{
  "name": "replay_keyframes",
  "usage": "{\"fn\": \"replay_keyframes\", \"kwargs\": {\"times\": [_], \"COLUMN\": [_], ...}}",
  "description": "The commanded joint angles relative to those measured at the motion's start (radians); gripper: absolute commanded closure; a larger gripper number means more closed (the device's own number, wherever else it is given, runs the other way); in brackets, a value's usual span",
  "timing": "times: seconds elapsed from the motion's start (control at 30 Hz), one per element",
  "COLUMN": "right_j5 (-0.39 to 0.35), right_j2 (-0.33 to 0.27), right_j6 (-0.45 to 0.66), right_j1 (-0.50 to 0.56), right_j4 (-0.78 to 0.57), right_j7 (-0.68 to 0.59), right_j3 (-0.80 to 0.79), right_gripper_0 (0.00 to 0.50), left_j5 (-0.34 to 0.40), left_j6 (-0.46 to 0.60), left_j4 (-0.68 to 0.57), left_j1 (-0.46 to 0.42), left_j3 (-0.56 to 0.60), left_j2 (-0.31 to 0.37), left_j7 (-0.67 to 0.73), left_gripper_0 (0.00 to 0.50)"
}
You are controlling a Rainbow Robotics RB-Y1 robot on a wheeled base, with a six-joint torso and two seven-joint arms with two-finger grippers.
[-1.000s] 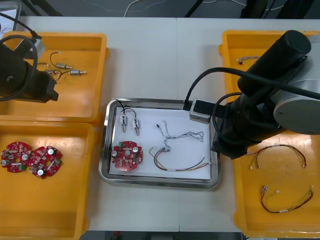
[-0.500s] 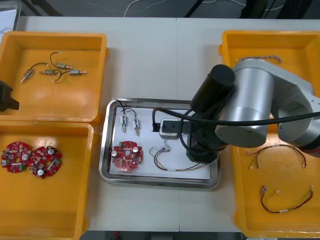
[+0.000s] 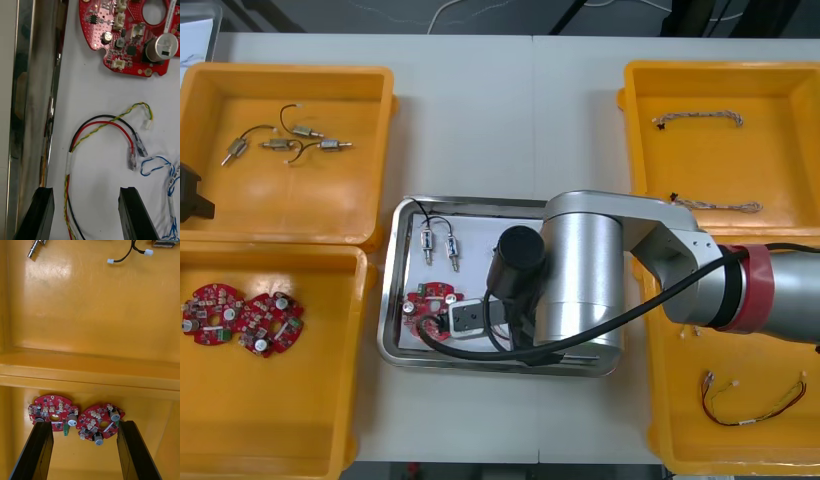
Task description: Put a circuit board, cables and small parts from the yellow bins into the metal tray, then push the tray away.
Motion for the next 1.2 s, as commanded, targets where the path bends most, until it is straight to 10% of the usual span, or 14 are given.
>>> {"fn": "replay_keyframes", "kwargs": {"times": [0.03,1.2], "right_j5": [0.008,0.216], "right_j2": [0.063,0.130], "right_j6": [0.008,0.038], "right_j1": [-0.034,0.082], "right_j4": [-0.006,-0.015], "right_j7": [-0.061,-0.259], "right_j3": [0.023,0.161], "right_gripper_0": [0.000,0.000], "left_j5": [0.005,-0.008], "left_j6": [0.006,0.006], "left_j4": [-0.021,-0.021], "left_j1": [0.009,0.009], "left_j3": [-0.019,-0.021], "left_j2": [0.045,0.045], "left_j7": [-0.096,-0.104], "left_gripper_0": [0.000,0.000]}}
